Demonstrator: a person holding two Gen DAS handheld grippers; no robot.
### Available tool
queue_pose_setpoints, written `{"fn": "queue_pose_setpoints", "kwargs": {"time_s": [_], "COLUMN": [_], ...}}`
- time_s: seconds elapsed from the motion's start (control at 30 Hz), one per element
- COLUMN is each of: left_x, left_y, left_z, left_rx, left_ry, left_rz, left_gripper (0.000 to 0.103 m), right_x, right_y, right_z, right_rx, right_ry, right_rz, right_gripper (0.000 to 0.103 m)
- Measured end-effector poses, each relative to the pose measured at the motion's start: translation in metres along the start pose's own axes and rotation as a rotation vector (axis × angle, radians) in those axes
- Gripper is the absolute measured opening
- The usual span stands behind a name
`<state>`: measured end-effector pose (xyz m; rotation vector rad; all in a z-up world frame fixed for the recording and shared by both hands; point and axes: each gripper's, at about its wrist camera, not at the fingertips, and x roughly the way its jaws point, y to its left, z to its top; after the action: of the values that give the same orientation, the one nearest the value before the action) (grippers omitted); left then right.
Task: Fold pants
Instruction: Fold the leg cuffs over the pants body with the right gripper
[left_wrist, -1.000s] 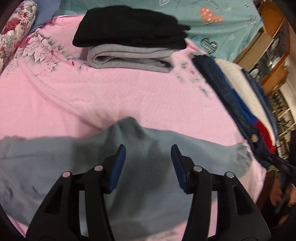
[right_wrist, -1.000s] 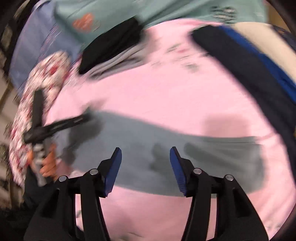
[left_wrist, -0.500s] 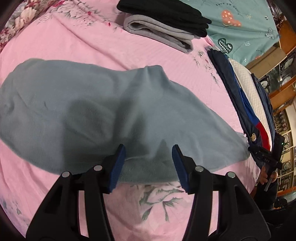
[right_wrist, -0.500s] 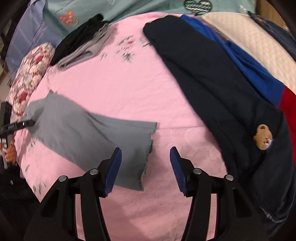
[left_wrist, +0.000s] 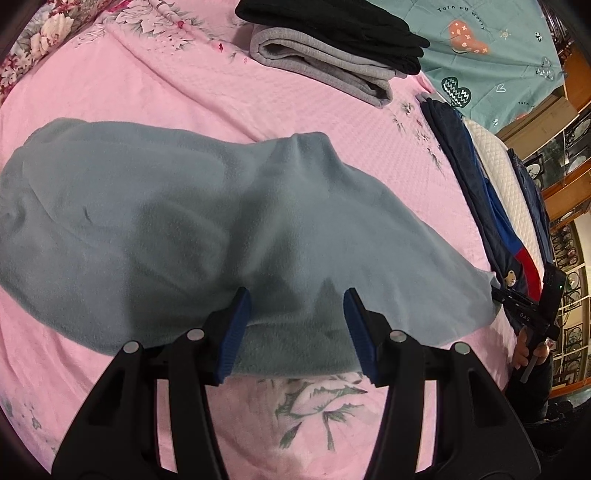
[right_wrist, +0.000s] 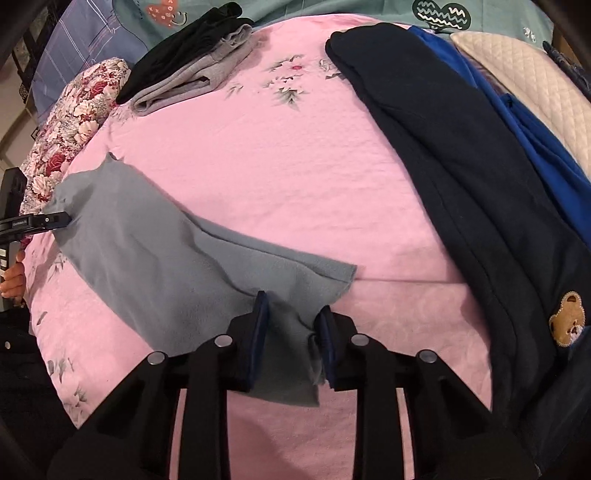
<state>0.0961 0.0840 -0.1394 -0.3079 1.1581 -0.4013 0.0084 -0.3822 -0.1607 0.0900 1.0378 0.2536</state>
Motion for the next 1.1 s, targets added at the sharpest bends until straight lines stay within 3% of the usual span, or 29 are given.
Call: {"fn": "queue_pose_setpoints", "kwargs": {"time_s": [0.1, 0.27, 0.43, 0.57, 0.67, 0.83, 1.03, 1.07, 1.1], "left_x": [-0.002, -0.011, -0.025, -0.024, -0.018, -0.006, -0.003, -0.001, -0.001], "left_y": [0.0, 0.002, 0.011, 0.029, 0.037, 0.044, 0.038, 0.038, 0.038], "left_z": [0.002, 0.011, 0.021, 0.03, 0.032, 0.034, 0.033, 0.033, 0.033], "left_rx": [0.019, 0.066, 0.105, 0.059, 0.039, 0.007, 0.031, 0.034, 0.035], "left_ry": [0.004, -0.024, -0.082, -0.108, -0.106, -0.052, -0.046, -0.042, -0.042], "left_rz": [-0.002, 0.015, 0.039, -0.009, -0.044, -0.056, -0.062, -0.056, -0.054], "left_gripper": [0.054, 0.054, 0.054, 0.055, 0.055, 0.055, 0.055, 0.055, 0.055], "right_x": [-0.005, -0.025, -0.05, -0.056, -0.036, 0.043, 0.093, 0.1, 0.108], "right_y": [0.001, 0.014, 0.047, 0.096, 0.149, 0.227, 0.257, 0.258, 0.259], "right_z": [0.002, 0.012, 0.034, 0.06, 0.091, 0.119, 0.122, 0.122, 0.122], "right_rx": [0.061, 0.164, 0.237, 0.256, 0.202, 0.085, 0.061, 0.06, 0.062], "right_ry": [-0.008, -0.041, -0.06, -0.061, -0.051, 0.065, 0.135, 0.156, 0.198], "right_rz": [-0.009, -0.041, 0.049, 0.125, 0.126, 0.075, 0.03, 0.028, 0.041], "right_gripper": [0.012, 0.01, 0.009, 0.009, 0.009, 0.009, 0.009, 0.013, 0.025]}}
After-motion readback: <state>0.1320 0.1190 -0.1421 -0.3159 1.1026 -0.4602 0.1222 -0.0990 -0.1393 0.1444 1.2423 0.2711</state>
